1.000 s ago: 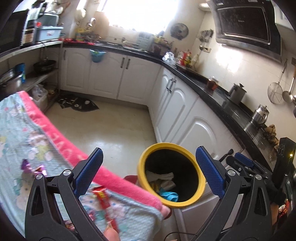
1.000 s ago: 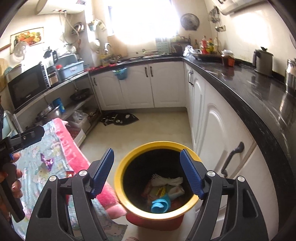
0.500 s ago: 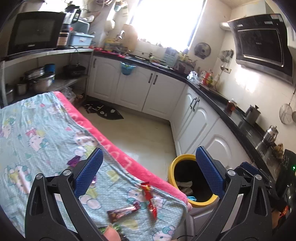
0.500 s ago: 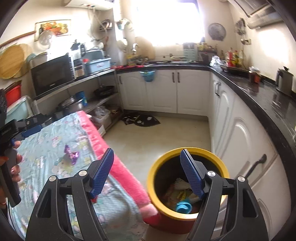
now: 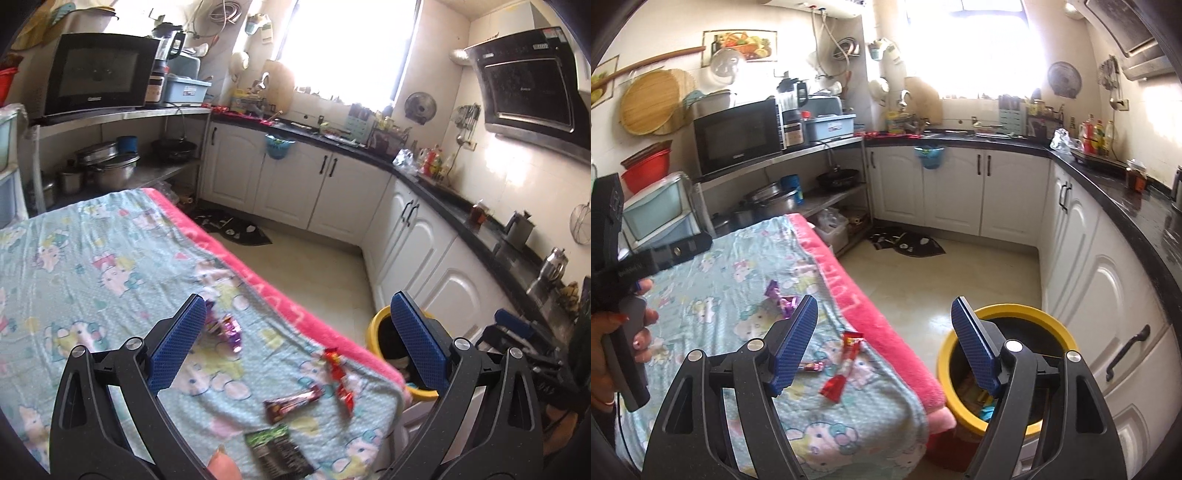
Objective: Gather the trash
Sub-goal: 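Move both open tools back over the remaining trash on the sheet, then grasp the black snack packet with the left tool while the right tool grasps the red candy wrapper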
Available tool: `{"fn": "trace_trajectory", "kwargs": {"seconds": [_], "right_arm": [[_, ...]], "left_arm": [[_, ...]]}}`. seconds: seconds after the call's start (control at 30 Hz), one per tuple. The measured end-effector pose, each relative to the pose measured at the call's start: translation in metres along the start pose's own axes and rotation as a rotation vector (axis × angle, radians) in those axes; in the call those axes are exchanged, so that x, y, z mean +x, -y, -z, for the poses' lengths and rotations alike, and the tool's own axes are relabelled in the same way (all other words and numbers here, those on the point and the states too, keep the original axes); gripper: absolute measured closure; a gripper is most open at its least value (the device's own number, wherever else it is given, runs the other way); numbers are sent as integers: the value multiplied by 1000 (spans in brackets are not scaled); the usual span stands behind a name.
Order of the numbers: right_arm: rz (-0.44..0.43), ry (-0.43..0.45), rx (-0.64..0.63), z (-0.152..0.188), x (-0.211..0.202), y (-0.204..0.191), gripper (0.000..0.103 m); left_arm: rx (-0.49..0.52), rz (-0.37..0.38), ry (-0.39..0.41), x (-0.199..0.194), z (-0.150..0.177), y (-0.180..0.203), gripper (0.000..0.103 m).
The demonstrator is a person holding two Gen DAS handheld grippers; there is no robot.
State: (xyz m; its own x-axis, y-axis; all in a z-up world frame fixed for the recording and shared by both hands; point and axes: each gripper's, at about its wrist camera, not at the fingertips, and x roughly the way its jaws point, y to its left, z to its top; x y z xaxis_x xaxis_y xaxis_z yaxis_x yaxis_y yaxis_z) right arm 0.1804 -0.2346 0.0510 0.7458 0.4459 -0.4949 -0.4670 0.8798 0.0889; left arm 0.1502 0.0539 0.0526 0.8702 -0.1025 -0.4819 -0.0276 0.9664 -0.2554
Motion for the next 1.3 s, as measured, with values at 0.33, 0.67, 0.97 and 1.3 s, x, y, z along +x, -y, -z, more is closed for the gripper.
{"fn": "trace_trajectory", "kwargs": {"seconds": [0.33,0.67,0.97,1.3], "right_arm": [[-56,-28,-50,4,12,-31,31],[-88,-91,-65,17,36,-48,31],[-107,-144,-88,34,51,-58,31],[-117,-208,-120,52,64,-61,31]], "left_arm": [[23,-66,-46,-12,25,-24,11],[32,-106,-101,-10,52,-35,11],[22,-132,-145,-8,74,-47,11],[33,-115,-214,-5,97,-49,11]]}}
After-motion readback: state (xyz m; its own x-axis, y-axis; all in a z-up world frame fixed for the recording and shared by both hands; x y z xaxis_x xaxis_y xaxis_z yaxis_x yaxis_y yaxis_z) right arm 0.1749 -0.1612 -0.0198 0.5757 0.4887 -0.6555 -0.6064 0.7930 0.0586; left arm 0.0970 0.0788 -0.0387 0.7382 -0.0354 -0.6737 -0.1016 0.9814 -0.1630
